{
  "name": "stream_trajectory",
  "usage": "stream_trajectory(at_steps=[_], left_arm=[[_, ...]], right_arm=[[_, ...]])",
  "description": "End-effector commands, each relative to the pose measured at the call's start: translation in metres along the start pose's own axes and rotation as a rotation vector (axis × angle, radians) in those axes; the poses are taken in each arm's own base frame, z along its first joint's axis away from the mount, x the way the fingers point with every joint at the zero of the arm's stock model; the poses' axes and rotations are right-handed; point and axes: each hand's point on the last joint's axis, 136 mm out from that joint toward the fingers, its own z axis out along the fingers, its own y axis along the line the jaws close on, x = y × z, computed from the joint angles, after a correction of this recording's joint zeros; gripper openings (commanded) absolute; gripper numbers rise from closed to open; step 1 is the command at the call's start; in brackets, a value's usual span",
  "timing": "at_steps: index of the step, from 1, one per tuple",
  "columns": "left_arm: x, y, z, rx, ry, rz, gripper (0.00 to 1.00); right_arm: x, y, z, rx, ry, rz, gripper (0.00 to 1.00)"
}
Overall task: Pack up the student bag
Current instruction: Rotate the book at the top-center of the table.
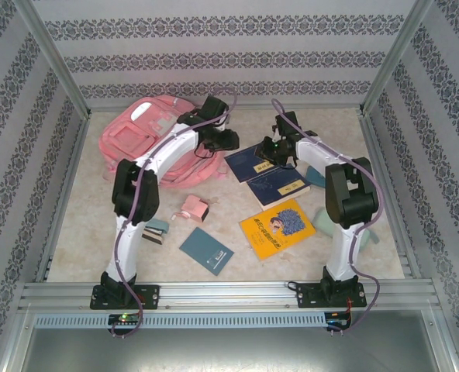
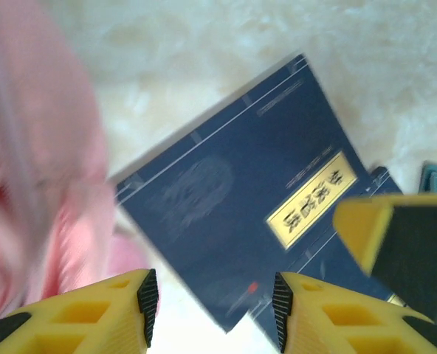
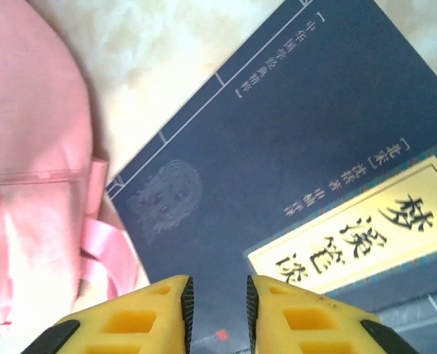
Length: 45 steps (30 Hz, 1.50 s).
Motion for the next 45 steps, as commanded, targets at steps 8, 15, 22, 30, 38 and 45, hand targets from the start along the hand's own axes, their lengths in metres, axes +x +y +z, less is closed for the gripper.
stream_trajectory(at_steps=[8, 15, 22, 30, 38, 45], left_arm=[[-0.004, 0.008, 0.077, 0.006, 0.061, 0.075, 0.53], [0.006, 0.024, 0.097, -0.04, 0.09, 0.076, 0.56], [0.04, 0.034, 0.092, -0.057, 0.185, 0.007, 0.49], [0.076, 0.03, 0.067, -0.024, 0.219, -0.097, 0.48], [0.09, 0.01, 0.048, 0.007, 0.202, -0.13, 0.5], [0.059, 0.014, 0.038, -0.044, 0.146, -0.074, 0.55]], right_arm=[[0.05, -0.019, 0.018, 0.065, 0.05, 0.086, 0.2], [0.043, -0.029, 0.027, 0.112, 0.025, 0.087, 0.19], [0.022, -0.046, 0.034, 0.158, 0.023, 0.089, 0.18], [0.003, -0.057, 0.036, 0.179, 0.024, 0.069, 0.19], [-0.008, -0.047, 0.024, 0.153, 0.002, 0.025, 0.26], [0.003, -0.037, 0.013, 0.103, -0.005, 0.066, 0.51]])
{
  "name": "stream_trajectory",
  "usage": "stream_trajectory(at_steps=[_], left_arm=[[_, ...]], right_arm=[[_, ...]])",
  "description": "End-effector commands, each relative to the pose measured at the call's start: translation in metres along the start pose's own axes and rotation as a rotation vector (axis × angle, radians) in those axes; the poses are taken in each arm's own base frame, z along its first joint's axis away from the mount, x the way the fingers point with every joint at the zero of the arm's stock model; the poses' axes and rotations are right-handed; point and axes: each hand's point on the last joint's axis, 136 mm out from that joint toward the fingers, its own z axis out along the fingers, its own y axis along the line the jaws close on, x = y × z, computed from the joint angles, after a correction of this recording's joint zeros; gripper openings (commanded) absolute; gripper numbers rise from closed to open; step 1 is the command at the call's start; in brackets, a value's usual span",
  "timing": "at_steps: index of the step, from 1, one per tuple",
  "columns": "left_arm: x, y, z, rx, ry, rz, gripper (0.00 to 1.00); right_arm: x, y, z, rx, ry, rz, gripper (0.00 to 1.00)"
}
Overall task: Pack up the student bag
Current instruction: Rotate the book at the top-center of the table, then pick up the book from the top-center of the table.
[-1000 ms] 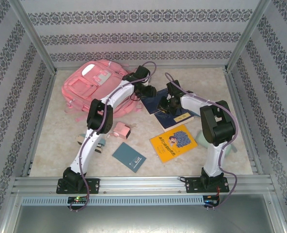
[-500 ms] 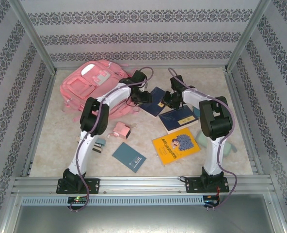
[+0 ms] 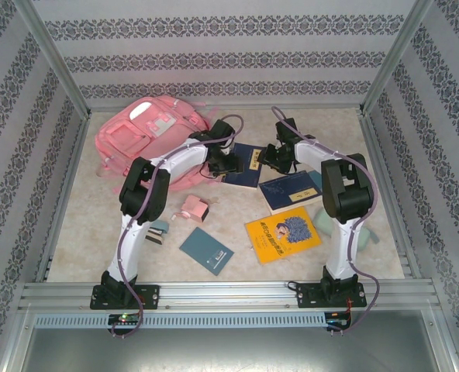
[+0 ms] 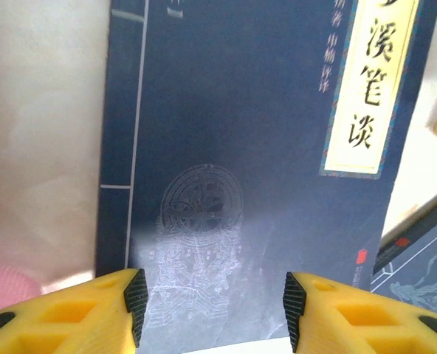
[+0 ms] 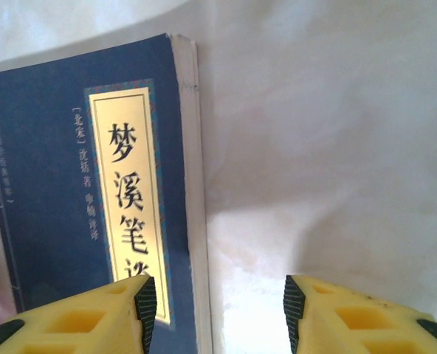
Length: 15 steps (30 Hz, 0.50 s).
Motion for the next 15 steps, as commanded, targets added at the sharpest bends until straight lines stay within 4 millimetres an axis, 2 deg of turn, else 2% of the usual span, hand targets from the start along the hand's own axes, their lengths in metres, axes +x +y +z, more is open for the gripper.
stream_trajectory(at_steps=[1, 4, 6, 11, 15], left_arm=[[-0.02, -0.006, -0.015, -0.014, -0.043, 0.031, 0.55], [-0.032, -0.001, -0.013, -0.055, -0.064, 0.059, 0.56], [-0.036, 0.005, -0.005, -0.075, -0.049, 0.066, 0.56], [-0.036, 0.018, 0.015, -0.124, -0.015, 0.066, 0.56], [-0.03, 0.037, 0.021, -0.205, 0.012, 0.044, 0.55]], right_arm=[[0.003, 0.011, -0.01, -0.038, -0.011, 0.002, 0.5], [0.008, 0.016, -0.003, -0.033, -0.003, -0.024, 0.48], [0.011, 0.02, 0.003, -0.035, 0.011, -0.038, 0.46], [0.014, 0.014, 0.017, 0.024, 0.023, -0.051, 0.43], [0.019, 0.01, 0.025, 0.037, 0.047, -0.043, 0.42]])
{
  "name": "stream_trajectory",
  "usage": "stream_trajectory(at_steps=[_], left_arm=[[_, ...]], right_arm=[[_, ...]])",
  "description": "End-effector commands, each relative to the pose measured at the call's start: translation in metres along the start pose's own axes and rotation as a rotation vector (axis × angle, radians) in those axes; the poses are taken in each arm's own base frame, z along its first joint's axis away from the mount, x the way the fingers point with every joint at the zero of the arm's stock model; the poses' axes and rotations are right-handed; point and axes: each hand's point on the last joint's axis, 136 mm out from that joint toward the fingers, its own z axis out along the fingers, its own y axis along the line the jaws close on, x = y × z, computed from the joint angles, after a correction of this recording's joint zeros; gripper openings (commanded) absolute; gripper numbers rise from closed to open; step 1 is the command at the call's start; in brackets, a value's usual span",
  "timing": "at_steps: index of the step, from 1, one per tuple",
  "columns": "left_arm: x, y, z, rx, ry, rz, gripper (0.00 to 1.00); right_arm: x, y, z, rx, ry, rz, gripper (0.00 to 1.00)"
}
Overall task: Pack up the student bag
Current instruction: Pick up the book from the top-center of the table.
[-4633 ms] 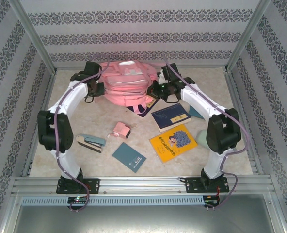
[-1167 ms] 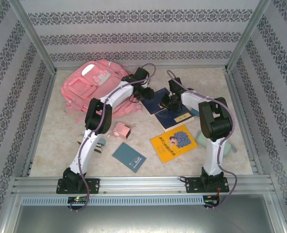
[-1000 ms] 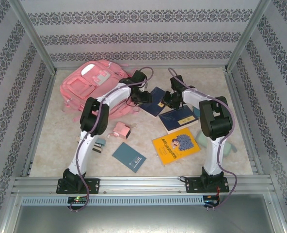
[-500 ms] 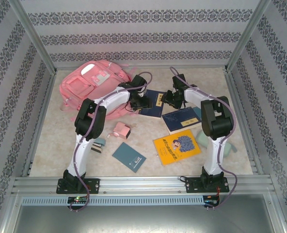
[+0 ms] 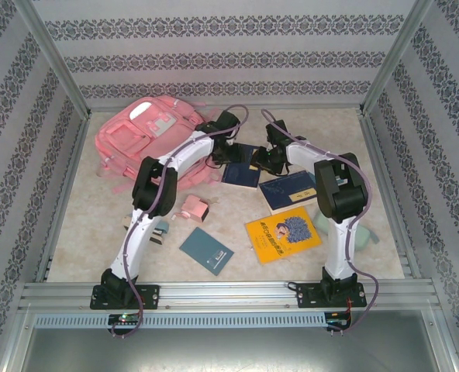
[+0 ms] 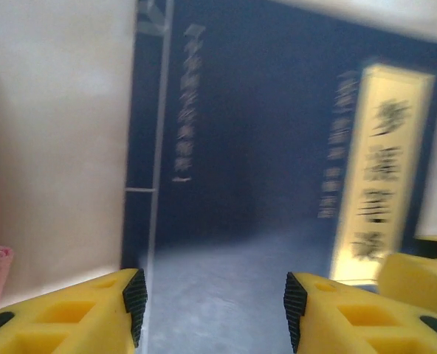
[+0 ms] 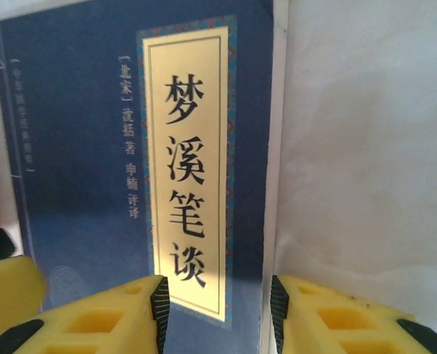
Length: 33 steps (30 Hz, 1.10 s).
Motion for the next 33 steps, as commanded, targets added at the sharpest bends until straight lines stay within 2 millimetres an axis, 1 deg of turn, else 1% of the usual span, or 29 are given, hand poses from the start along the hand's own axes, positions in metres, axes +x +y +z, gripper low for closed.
stream_trajectory(at_steps=[1, 9, 15, 19, 23, 29, 33], left_arm=[[0.014, 0.029, 0.0, -0.115, 0.061, -0.006, 0.55], [0.012, 0.041, -0.006, -0.179, 0.028, -0.015, 0.55], [0.002, 0.036, -0.026, -0.149, -0.062, -0.016, 0.55], [-0.001, 0.036, -0.028, -0.148, -0.077, -0.018, 0.55], [-0.002, 0.041, -0.031, -0.166, -0.091, -0.029, 0.55], [-0.014, 0.035, -0.052, -0.11, -0.195, -0.047, 0.55], [-0.015, 0.039, -0.055, -0.119, -0.204, -0.051, 0.55]], right_arm=[[0.002, -0.007, 0.008, 0.038, 0.015, 0.004, 0.42], [0.012, -0.004, 0.019, 0.039, 0.045, -0.009, 0.38], [0.012, -0.001, 0.02, 0.041, 0.048, -0.027, 0.36], [0.011, 0.002, 0.021, 0.035, 0.048, -0.032, 0.36], [0.01, 0.013, 0.017, -0.001, 0.042, -0.054, 0.36], [0.006, 0.034, 0.008, -0.071, 0.013, -0.083, 0.38], [0.005, 0.045, 0.005, -0.09, 0.004, -0.102, 0.39]])
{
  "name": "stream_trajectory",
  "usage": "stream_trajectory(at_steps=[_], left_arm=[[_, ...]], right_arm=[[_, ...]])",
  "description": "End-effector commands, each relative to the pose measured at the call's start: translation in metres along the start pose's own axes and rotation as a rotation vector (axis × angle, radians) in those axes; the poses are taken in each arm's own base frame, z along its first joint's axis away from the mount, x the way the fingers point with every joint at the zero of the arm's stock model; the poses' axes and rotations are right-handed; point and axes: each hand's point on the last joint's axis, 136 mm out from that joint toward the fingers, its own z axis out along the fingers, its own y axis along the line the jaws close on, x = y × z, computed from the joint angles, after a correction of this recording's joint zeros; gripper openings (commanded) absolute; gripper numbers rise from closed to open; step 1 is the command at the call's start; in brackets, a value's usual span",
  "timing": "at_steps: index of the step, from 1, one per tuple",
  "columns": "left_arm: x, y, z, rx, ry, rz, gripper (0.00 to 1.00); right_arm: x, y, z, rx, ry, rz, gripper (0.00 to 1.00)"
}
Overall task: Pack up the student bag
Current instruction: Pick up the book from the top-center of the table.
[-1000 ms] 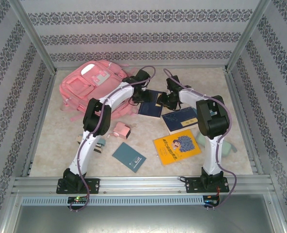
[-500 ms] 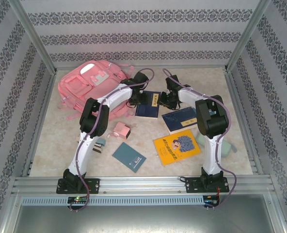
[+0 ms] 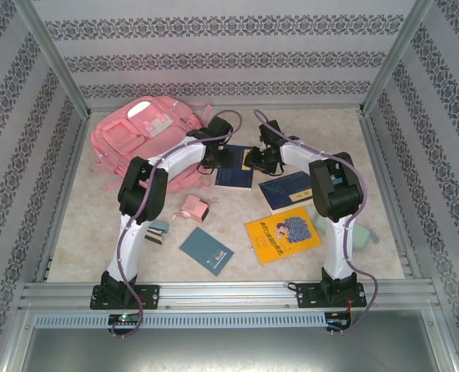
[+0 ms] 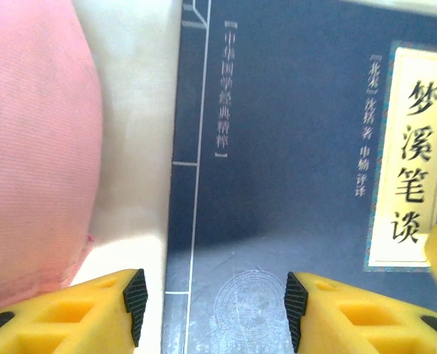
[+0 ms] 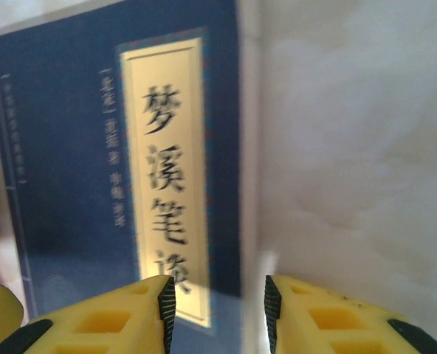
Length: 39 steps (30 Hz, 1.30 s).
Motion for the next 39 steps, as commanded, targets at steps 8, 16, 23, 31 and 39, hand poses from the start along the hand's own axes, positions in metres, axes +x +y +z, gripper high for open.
stream_trajectory(at_steps=[8, 16, 23, 31, 39], left_arm=[[-0.008, 0.02, 0.005, -0.028, 0.006, -0.045, 0.55], [0.005, 0.039, 0.018, -0.13, 0.056, -0.041, 0.55], [0.021, 0.039, 0.037, -0.113, 0.138, -0.039, 0.55], [0.04, 0.024, 0.049, -0.028, 0.222, -0.046, 0.54], [0.048, 0.006, 0.048, 0.064, 0.278, -0.036, 0.51]], right_arm=[[0.001, 0.002, 0.008, 0.032, 0.014, -0.018, 0.39], [0.007, -0.005, 0.015, 0.048, 0.039, -0.016, 0.39], [0.012, -0.006, 0.019, 0.05, 0.054, -0.02, 0.39], [0.016, -0.007, 0.022, 0.049, 0.066, -0.015, 0.39], [0.019, -0.008, 0.025, 0.044, 0.076, -0.011, 0.39]])
